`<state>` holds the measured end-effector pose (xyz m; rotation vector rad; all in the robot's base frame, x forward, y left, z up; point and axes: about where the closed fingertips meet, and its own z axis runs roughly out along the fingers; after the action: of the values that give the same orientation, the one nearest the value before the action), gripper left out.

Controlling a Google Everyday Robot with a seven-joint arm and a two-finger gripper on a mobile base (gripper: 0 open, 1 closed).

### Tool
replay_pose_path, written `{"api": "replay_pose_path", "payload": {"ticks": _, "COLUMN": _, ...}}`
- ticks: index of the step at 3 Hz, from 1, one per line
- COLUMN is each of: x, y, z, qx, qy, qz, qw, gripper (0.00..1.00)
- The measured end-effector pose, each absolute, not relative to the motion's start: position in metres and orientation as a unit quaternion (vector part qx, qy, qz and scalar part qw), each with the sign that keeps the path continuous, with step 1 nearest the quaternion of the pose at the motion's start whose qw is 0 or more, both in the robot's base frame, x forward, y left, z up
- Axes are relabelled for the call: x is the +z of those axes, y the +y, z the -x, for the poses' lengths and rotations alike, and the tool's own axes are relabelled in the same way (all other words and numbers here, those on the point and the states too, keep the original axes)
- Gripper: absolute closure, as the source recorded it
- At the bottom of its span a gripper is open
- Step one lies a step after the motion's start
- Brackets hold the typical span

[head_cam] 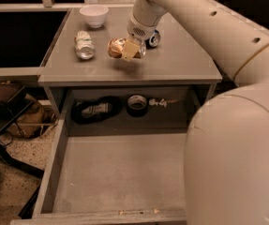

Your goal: Pick orange can from top drawer and place on counter

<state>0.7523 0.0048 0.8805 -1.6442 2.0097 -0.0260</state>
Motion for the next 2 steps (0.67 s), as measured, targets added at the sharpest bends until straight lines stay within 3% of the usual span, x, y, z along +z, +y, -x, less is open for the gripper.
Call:
{"api": "replay_pose_path", "payload": {"ticks": 1, "x": 0.8376, "y": -0.0272, "z": -0.7569, "qx": 0.027, "qy": 0.787, "qz": 0.568, "qw": 0.24, "gripper": 1.0}}
{"api": "replay_pose_path", "payload": {"ticks": 2, "x": 0.8443, "y": -0.0272, "z": -0.7569, "qx": 0.027, "qy": 0.787, "qz": 0.568, "qw": 0.24, "gripper": 0.89}}
